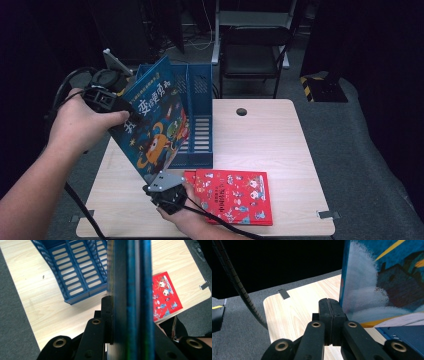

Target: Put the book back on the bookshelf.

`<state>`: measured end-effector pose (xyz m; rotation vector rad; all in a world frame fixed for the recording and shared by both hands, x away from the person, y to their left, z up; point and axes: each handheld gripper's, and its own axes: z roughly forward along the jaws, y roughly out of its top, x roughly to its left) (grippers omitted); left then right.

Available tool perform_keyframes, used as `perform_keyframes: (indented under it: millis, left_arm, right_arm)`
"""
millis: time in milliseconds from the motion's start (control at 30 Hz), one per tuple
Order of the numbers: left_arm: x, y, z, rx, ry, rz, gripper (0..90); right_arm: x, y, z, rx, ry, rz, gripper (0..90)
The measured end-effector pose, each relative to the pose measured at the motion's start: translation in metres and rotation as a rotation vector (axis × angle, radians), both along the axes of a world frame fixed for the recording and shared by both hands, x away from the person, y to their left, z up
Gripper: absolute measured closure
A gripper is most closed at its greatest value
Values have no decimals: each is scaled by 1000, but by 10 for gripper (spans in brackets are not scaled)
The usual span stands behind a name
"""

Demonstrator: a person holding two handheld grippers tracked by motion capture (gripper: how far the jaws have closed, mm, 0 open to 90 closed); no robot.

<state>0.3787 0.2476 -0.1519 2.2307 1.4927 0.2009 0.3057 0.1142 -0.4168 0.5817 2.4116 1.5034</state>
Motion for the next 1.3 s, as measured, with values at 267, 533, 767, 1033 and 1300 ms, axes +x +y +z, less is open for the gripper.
perform_keyframes:
  millis: [267, 533, 767, 1033, 1300]
  left_arm:
    - [2, 12, -1, -5, 12, 37, 831]
    - [5, 23, -1, -11, 20, 71, 831]
    - [6, 27, 1, -6, 30, 93, 831]
    - [7, 31, 1, -4, 36, 113, 831]
    - [8, 37, 0, -8, 38, 142, 831]
  right_arm:
    - [2, 10, -1, -3, 13, 13, 900]
    - [6, 16, 1, -20, 5, 28, 900]
    - [8, 21, 2, -25, 1, 26, 900]
    - [7, 26, 4, -25, -2, 34, 900]
    - [8, 29, 3, -30, 4, 46, 900]
